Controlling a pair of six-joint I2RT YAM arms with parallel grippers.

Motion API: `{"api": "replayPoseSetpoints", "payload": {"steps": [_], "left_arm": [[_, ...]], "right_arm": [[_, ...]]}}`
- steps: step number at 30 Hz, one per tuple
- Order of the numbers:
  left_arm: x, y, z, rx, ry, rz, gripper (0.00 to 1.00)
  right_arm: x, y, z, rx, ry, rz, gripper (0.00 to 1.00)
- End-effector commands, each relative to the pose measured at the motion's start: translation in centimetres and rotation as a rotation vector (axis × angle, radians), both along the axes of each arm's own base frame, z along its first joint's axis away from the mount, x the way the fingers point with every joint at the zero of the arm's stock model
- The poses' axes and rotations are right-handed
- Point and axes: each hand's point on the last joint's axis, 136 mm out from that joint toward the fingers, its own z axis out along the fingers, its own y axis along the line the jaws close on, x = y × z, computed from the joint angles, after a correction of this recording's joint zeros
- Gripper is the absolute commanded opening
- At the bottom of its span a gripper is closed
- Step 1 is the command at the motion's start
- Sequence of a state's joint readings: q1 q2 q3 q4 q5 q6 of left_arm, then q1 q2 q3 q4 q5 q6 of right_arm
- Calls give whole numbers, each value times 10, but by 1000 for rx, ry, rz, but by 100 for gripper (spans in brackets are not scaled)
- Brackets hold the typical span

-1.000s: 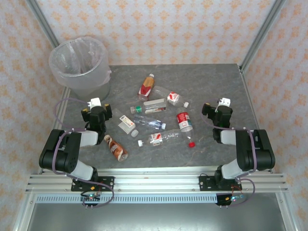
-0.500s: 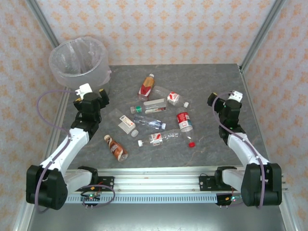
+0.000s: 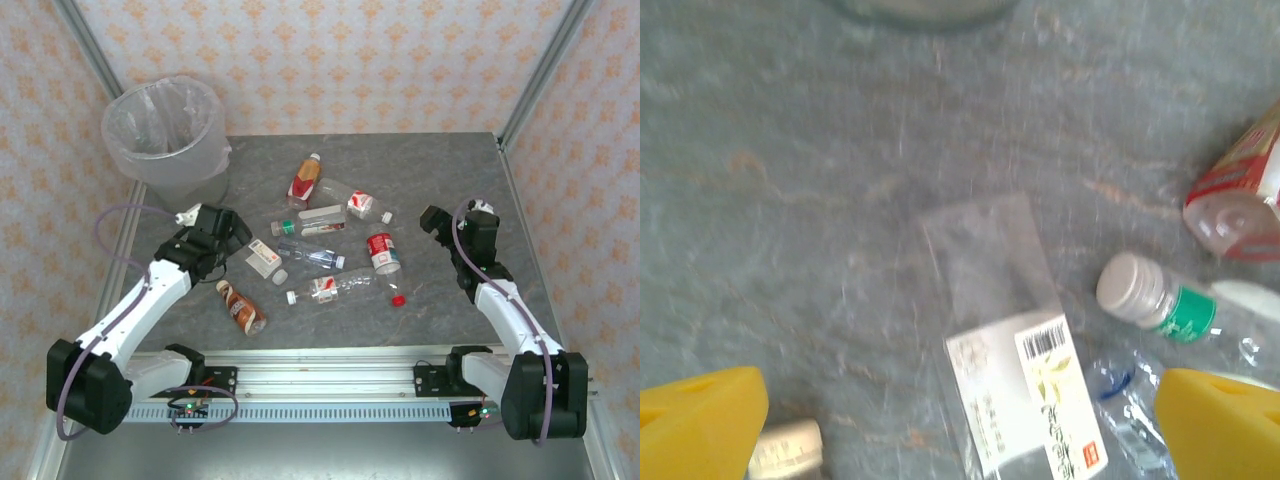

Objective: Put the plastic bottles in the bin

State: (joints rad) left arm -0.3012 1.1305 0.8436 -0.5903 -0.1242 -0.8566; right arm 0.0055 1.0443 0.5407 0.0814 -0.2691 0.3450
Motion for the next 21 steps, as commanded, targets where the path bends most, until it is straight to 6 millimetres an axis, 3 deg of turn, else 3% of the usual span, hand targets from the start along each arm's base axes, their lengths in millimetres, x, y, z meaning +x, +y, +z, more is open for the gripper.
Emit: {"api": "replayPoseSetpoints", "payload": {"steps": [1, 5, 10, 21], "left_arm": [[-6, -16, -20, -88, 103, 33, 100], [5, -31, -33, -101, 147, 28, 100], [8, -27, -48, -55, 249, 105, 100], [36, -38, -81, -22, 328, 100, 100]], "right_arm": [[-3, 16, 0, 63, 11, 80, 99], [-6, 17, 5, 75, -5, 80, 99], [-13, 14, 7, 56, 7, 71, 99], [-23, 10, -3, 37, 41, 51, 99]]}}
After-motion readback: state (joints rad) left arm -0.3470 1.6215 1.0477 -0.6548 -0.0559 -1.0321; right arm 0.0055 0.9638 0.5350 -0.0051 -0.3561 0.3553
